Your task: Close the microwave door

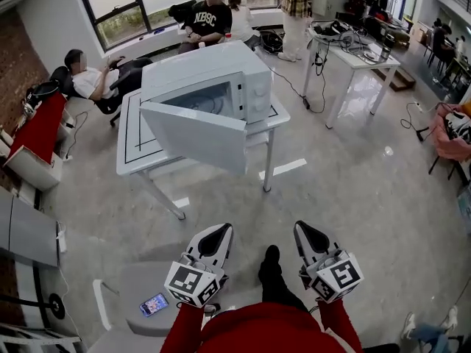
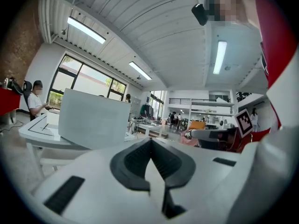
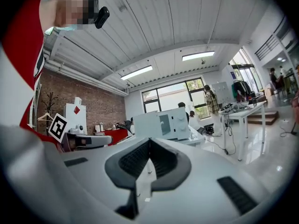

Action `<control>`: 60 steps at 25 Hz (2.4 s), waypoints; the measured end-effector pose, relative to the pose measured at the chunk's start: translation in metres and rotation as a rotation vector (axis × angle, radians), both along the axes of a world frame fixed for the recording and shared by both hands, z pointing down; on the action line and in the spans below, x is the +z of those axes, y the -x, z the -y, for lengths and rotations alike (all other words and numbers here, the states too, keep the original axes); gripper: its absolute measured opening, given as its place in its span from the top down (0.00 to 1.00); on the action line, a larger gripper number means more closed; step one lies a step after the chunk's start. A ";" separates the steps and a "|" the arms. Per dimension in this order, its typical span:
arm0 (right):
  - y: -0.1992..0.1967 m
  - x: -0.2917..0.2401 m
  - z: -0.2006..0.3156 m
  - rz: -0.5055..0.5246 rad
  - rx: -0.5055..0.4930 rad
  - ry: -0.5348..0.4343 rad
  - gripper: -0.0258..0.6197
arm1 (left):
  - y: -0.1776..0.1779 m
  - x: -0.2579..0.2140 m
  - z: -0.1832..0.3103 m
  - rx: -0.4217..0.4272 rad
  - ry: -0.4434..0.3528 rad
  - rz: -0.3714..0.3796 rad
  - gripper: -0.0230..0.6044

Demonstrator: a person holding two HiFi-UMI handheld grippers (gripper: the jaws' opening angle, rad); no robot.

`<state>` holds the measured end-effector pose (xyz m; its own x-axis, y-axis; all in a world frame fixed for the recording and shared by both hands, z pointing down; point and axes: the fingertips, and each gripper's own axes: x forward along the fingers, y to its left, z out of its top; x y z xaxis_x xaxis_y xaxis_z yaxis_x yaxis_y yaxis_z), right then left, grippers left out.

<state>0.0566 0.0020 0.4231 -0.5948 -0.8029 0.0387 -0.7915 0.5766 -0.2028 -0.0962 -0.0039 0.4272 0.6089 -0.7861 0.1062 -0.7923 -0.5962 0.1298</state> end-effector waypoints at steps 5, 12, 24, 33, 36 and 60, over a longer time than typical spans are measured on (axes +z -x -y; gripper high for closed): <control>-0.018 -0.025 0.090 0.012 -0.052 -0.025 0.94 | -0.016 -0.017 0.082 -0.064 -0.019 0.018 0.95; -0.040 -0.032 0.160 0.039 -0.067 -0.022 0.94 | -0.016 -0.027 0.151 -0.162 -0.061 0.096 0.95; -0.034 -0.050 0.216 0.052 -0.012 -0.067 0.94 | 0.008 -0.051 0.190 -0.190 -0.326 0.478 0.95; -0.013 -0.031 0.226 0.019 -0.024 -0.015 0.94 | 0.002 -0.029 0.230 -0.185 -0.186 0.429 0.95; -0.008 -0.024 0.231 0.005 -0.027 0.003 0.94 | -0.006 -0.034 0.249 -0.166 -0.178 0.349 0.95; 0.001 -0.017 0.265 -0.013 0.013 0.033 0.94 | 0.016 -0.024 0.365 -0.253 -0.093 0.333 0.95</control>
<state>0.0554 -0.2626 0.4063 -0.5836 -0.8087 0.0729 -0.8015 0.5594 -0.2114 -0.1121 -0.3688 0.4033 0.3400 -0.9218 0.1861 -0.9047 -0.3747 -0.2030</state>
